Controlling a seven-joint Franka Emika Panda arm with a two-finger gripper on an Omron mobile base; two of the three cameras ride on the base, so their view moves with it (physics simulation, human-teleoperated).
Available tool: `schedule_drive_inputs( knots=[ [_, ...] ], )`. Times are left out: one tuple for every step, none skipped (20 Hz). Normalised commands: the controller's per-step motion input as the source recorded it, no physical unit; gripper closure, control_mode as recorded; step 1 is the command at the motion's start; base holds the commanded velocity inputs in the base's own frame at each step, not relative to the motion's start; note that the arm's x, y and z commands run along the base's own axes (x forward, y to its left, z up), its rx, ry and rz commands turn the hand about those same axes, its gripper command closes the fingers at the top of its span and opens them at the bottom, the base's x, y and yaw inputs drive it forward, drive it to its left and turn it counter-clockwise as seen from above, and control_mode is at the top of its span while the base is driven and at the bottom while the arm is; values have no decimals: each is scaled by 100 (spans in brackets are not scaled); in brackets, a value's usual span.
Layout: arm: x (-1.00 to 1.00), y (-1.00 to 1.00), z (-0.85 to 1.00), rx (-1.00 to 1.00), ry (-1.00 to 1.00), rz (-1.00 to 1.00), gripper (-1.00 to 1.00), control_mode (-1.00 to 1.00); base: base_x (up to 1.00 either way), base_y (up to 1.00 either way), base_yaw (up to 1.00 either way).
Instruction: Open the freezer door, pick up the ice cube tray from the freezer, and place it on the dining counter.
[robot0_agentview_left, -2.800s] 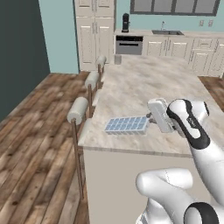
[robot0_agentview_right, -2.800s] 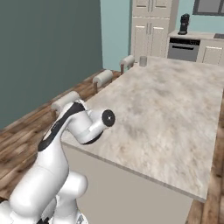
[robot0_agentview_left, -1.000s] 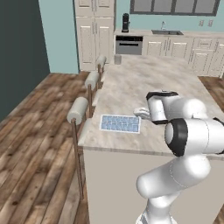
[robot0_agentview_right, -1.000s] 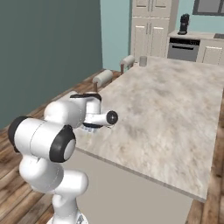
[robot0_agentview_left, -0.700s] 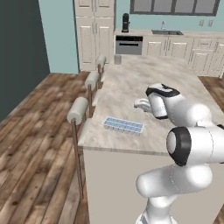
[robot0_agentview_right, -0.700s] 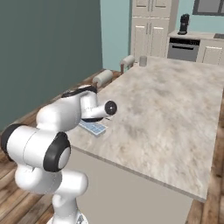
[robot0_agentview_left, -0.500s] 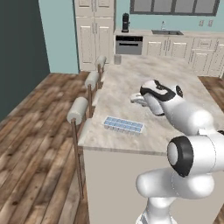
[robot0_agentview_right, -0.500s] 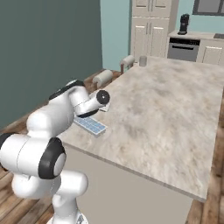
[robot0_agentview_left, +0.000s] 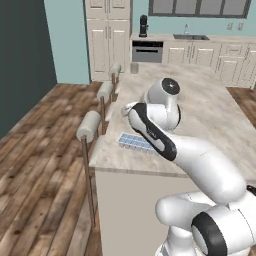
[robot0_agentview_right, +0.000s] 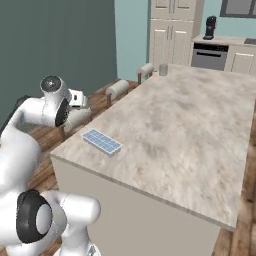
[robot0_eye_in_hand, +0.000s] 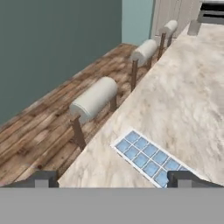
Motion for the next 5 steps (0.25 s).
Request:
schedule_drive_inputs(
  knots=[
    [-74,100,97,-33,0,7,-100,-100,0,0,0],
    [-74,100,88,-30,0,6,-100,-100,0,0,0],
    [-83,85,73,-24,0,6,-100,-100,0,0,0],
    [-83,72,56,-20,-1,6,-100,-100,0,0,0],
    [-81,70,31,-21,-4,6,-100,-100,0,0,0]
  ],
)
